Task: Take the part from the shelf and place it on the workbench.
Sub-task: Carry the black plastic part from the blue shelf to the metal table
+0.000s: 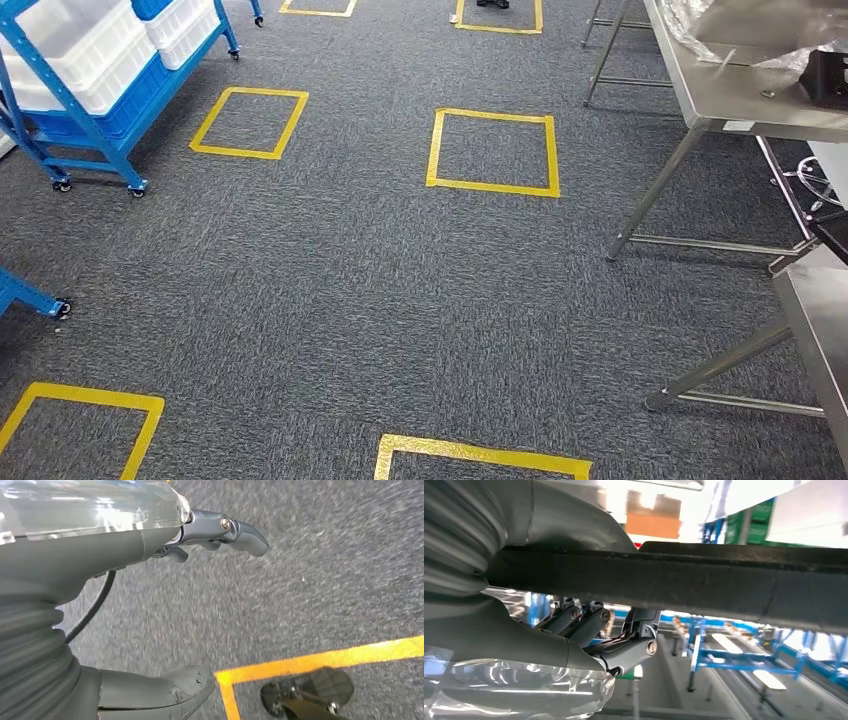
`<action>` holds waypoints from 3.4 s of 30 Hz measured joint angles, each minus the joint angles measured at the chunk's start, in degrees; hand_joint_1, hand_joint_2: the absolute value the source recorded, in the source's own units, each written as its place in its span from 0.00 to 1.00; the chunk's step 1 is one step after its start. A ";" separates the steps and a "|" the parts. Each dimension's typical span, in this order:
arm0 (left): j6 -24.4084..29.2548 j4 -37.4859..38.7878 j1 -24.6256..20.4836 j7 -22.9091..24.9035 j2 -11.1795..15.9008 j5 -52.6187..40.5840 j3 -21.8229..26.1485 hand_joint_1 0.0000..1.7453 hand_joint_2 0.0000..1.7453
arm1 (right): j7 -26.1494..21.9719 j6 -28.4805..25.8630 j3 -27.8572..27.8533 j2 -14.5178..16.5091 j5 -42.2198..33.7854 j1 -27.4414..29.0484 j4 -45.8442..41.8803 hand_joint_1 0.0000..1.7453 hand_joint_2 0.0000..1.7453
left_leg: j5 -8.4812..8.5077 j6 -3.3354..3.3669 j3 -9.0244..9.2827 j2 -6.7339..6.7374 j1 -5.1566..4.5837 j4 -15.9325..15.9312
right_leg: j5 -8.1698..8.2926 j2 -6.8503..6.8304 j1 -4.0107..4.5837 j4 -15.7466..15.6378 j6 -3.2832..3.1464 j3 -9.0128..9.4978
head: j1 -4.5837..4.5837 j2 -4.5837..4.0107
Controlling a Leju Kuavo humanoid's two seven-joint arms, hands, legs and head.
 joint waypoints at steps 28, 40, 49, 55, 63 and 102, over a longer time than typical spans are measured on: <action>0.98 -0.01 0.11 -0.02 0.02 -1.76 -0.91 0.00 1.00 | 0.40 0.92 -1.93 5.09 1.84 0.35 -3.62 1.00 1.00 | -0.39 0.14 -1.72 -1.61 -0.20 2.42 | 2.79 4.48 0.23 -5.79 -0.75 3.38 | -0.62 0.00; 1.01 0.00 0.17 0.00 -0.08 -1.81 -0.96 0.00 1.00 | 0.28 0.37 -1.87 6.24 1.51 0.41 -3.81 1.00 1.00 | -2.54 -1.93 -0.77 6.57 -0.45 3.43 | 3.53 -4.43 -0.49 -6.93 -0.25 4.28 | -0.32 0.00; 0.75 0.00 0.55 -0.39 -0.13 -1.74 -0.96 0.00 1.00 | 0.00 0.34 -1.87 6.64 1.52 1.10 -4.67 1.00 1.00 | -8.64 -2.31 -8.38 0.34 0.28 19.20 | 3.84 1.68 0.26 -7.01 -2.42 4.19 | -0.56 0.00; 0.75 0.00 0.58 -0.39 0.07 -1.76 -0.96 0.00 1.00 | -0.38 0.35 -1.87 7.49 1.57 1.57 -4.70 1.00 1.00 | -1.29 -0.24 -2.06 -4.03 -0.68 4.13 | 4.36 6.08 0.04 -7.15 -1.57 3.88 | -0.60 0.00; 0.70 0.00 0.64 -0.32 -0.14 -1.79 -0.96 0.00 1.00 | -0.91 0.31 -1.98 8.12 1.70 1.98 -5.08 1.00 1.00 | 0.36 0.29 -1.07 2.50 -0.25 0.97 | -2.72 -1.32 -0.60 6.31 0.84 -2.53 | -0.32 0.00; -0.27 0.00 0.54 -1.09 -0.77 -1.56 -0.81 0.00 1.00 | -3.01 0.20 -1.44 15.84 2.95 4.74 -16.77 1.00 1.00 | -1.33 -1.73 -0.82 6.69 -0.36 2.99 | 2.77 -4.97 0.02 -7.93 -0.59 6.21 | -0.32 0.00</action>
